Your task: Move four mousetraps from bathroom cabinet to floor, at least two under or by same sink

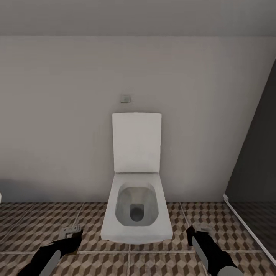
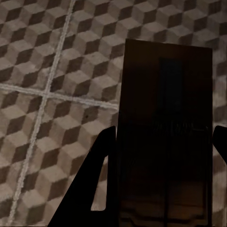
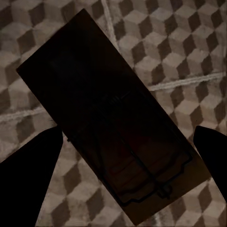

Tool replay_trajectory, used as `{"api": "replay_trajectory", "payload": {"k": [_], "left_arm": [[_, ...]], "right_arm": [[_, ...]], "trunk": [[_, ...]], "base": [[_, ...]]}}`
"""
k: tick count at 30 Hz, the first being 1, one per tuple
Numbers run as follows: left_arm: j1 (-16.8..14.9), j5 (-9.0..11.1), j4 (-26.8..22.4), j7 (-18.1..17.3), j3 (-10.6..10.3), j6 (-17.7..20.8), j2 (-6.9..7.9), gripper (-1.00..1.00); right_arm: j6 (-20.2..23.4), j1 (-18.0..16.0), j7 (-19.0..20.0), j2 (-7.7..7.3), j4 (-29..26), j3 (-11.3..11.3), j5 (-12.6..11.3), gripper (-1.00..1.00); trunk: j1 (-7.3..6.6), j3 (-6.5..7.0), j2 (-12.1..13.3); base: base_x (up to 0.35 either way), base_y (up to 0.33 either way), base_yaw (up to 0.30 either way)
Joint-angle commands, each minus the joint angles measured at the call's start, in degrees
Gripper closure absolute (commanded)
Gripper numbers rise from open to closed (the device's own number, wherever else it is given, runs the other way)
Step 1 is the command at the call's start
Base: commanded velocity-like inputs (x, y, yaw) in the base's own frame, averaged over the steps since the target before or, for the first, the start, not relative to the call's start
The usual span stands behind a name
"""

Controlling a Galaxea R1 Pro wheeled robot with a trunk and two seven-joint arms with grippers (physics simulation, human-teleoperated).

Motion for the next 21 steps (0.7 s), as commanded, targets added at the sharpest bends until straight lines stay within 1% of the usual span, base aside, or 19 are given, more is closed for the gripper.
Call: {"api": "replay_trajectory", "payload": {"k": [1,2,5,7,8,10,11,13,14,15,16,17,18,19,20,21], "left_arm": [[-0.32,0.45,-0.13,1.43,-0.24,0.77,-0.13,1.00],[-0.59,0.43,-0.16,1.68,-0.25,1.03,-0.27,1.00],[-2.84,0.29,-0.07,2.43,-0.29,1.68,-1.17,1.00],[-5.49,0.09,0.44,2.84,-0.37,1.84,-1.90,1.00],[-6.05,-0.08,0.60,2.88,-0.39,1.83,-2.00,1.00],[-7.55,-1.14,1.00,2.77,-0.42,1.73,-2.19,1.00],[-8.60,-2.13,1.18,2.73,-0.44,1.67,-2.33,1.00],[-9.73,-3.24,1.43,2.70,-0.46,1.64,-2.46,1.00],[-10.94,-4.19,2.00,2.61,-0.49,1.56,-2.73,1.00],[-11.50,-4.62,2.49,2.56,-0.50,1.47,-2.97,1.00],[-12.55,-5.31,3.95,2.50,-0.55,1.25,-3.70,1.00],[-13.06,-5.58,4.86,2.48,-0.57,1.09,-4.20,1.00],[-14.11,-6.04,6.87,2.45,-0.59,0.48,-5.42,1.00],[-14.68,-6.22,7.81,2.44,-0.62,-0.01,-6.07,1.00],[-15.74,-6.53,9.21,2.39,-0.66,-1.33,-7.13,1.00],[-16.18,-6.66,9.67,2.39,-0.67,-2.07,-7.58,1.00]], "right_arm": [[0.16,-0.50,-0.39,0.07,-0.61,0.07,-0.66,1.00],[0.15,-0.85,-0.42,0.12,-0.79,0.05,-0.66,1.00],[0.11,-2.45,-0.69,0.29,-0.80,0.06,-0.76,1.00],[-0.22,-3.71,-0.80,0.37,-0.64,0.07,-0.77,1.00],[-0.37,-3.94,-0.82,0.38,-0.61,0.07,-0.77,1.00],[-1.03,-4.46,-0.86,0.40,-0.57,0.07,-0.75,1.00],[-1.70,-4.69,-0.87,0.41,-0.55,0.07,-0.73,1.00],[-2.42,-4.85,-0.88,0.44,-0.54,0.07,-0.67,1.00],[-3.01,-4.93,-0.88,0.51,-0.51,0.07,-0.47,1.00],[-3.22,-4.95,-0.88,0.55,-0.49,0.07,-0.32,1.00],[-3.54,-4.98,-0.88,0.65,-0.46,0.07,0.14,1.00],[-3.65,-5.00,-0.88,0.71,-0.36,0.07,0.44,1.00],[-3.84,-5.01,-0.90,0.79,-0.02,0.07,1.15,1.00],[-3.94,-5.02,-0.90,0.82,0.32,0.07,1.55,1.00],[-4.22,-5.02,-0.89,0.87,1.23,0.07,2.38,1.00],[-4.41,-5.03,-0.89,0.88,1.74,0.07,2.78,1.00]], "trunk": [[-0.01,-0.07,-0.03],[-0.01,-0.07,-0.03],[-0.01,-0.07,-0.03],[-0.01,-0.07,-0.03],[-0.01,-0.07,-0.03],[-0.01,-0.07,-0.03],[-0.01,-0.07,-0.03],[-0.01,-0.07,-0.03],[-0.01,-0.07,-0.03],[-0.01,-0.07,-0.03],[-0.01,-0.07,-0.03],[-0.01,-0.07,-0.03],[-0.01,-0.07,-0.03],[-0.01,-0.07,-0.03],[-0.01,-0.07,-0.03],[-0.01,-0.07,-0.03]], "base": [[0.000,0.000,0.000],[0.000,0.000,0.000],[0.000,0.000,0.000],[0.000,0.000,0.000],[0.000,0.000,0.000],[0.000,0.000,0.000],[0.000,0.000,0.000],[0.000,0.000,0.000],[0.000,0.000,0.000],[0.000,0.000,0.000],[0.000,0.000,0.000],[0.000,0.000,0.000],[0.000,0.000,0.000],[0.000,0.000,0.000],[0.000,0.000,0.000],[0.000,0.000,0.000]]}}
